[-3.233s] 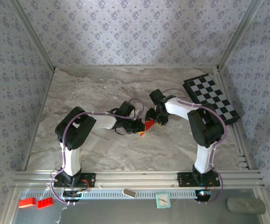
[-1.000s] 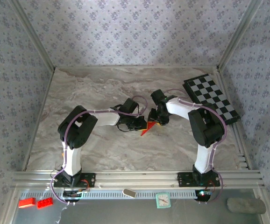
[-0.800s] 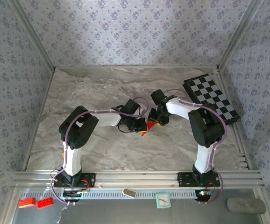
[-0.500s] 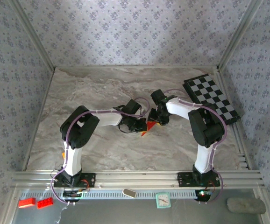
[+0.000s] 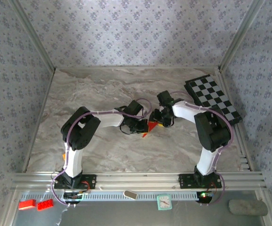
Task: Fold a paper plane with a square sheet of paper (pick it up from the middle)
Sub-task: Fold the wing for the fifth time at the center of the table.
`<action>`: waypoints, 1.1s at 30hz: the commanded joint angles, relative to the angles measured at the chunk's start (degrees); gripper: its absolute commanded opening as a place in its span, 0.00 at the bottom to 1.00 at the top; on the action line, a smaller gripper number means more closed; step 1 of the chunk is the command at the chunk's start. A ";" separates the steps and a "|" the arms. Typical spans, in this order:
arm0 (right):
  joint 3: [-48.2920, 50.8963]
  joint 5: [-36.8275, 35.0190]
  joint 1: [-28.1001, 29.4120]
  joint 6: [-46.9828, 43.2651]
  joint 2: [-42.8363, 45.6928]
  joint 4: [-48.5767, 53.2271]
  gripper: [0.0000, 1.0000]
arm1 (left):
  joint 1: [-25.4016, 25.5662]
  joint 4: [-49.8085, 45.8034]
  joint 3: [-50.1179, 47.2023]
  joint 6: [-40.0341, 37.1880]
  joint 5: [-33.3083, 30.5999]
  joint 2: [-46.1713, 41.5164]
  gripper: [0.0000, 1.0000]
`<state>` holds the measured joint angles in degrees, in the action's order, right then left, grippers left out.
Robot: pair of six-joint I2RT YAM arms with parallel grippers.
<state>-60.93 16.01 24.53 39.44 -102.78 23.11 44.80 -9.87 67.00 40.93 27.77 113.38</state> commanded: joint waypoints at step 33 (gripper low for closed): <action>4.06 0.89 2.62 -2.93 1.88 -10.01 0.16 | 0.52 -4.11 -0.18 -2.34 -1.86 1.58 0.01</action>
<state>-56.14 18.98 27.31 37.01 -99.70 10.76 44.80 -10.02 67.05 39.88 27.77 113.38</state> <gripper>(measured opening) 0.163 0.048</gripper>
